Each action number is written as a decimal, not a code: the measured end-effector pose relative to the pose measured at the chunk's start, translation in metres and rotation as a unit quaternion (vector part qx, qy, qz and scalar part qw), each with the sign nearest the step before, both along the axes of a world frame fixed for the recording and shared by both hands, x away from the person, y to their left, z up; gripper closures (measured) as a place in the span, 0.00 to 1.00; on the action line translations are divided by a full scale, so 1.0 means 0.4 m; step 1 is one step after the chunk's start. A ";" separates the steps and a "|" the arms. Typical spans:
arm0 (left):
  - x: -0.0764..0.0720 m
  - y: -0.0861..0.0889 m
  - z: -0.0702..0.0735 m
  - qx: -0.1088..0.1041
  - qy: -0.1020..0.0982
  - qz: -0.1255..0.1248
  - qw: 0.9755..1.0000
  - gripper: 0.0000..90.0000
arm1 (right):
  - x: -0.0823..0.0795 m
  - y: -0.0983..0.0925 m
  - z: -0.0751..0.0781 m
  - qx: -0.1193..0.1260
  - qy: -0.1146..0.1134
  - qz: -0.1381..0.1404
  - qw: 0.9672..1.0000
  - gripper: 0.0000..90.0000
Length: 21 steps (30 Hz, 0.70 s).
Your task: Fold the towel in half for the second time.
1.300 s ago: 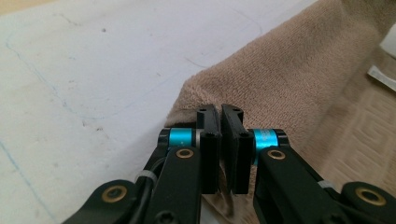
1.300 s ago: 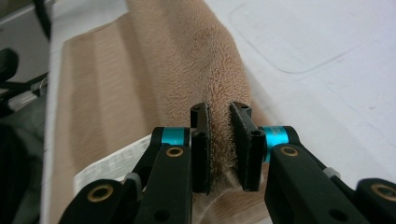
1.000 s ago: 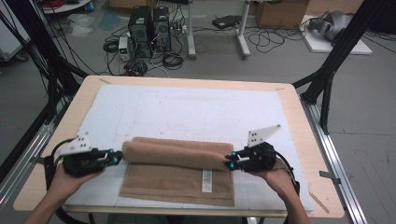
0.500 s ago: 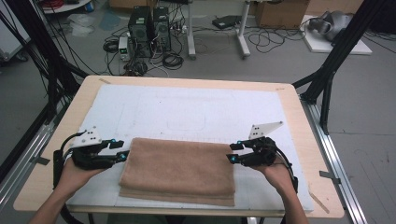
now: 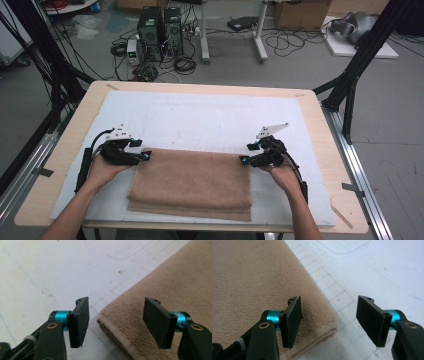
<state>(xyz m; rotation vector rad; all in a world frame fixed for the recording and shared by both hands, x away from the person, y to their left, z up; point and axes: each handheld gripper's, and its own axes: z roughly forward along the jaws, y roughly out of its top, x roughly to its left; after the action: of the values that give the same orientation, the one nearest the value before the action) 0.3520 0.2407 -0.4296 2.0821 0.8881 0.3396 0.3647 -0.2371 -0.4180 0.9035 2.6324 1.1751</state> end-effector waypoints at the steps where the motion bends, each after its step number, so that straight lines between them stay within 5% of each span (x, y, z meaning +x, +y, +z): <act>1: 0.004 -0.002 -0.006 0.006 0.002 0.000 1.000 0.41 | 0.003 -0.001 -0.006 0.000 0.008 -0.004 1.000 0.40; 6: 0.009 -0.008 -0.025 0.004 0.025 -0.007 1.000 0.43 | 0.005 -0.004 -0.039 0.008 0.024 -0.007 1.000 0.42; 12: 0.004 -0.008 -0.027 -0.007 0.037 -0.011 0.999 0.61 | -0.005 0.007 -0.052 0.018 0.038 0.014 0.999 0.67; 15: -0.005 -0.015 -0.018 0.003 0.026 -0.014 1.000 0.76 | -0.008 0.010 -0.045 0.018 0.039 0.030 0.999 0.83; 18: -0.010 -0.017 -0.006 0.005 0.014 -0.008 1.000 0.84 | -0.011 0.015 -0.031 0.004 0.027 0.035 0.999 0.86; 21: -0.006 -0.019 0.011 -0.014 -0.002 0.014 1.000 0.86 | -0.004 0.012 -0.011 0.004 0.010 0.024 1.000 0.87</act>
<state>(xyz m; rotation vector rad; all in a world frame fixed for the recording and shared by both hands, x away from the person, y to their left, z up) 0.3498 0.2332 -0.4252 2.0440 0.9148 0.3446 0.3631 -0.2322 -0.4225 0.8641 2.6805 1.1956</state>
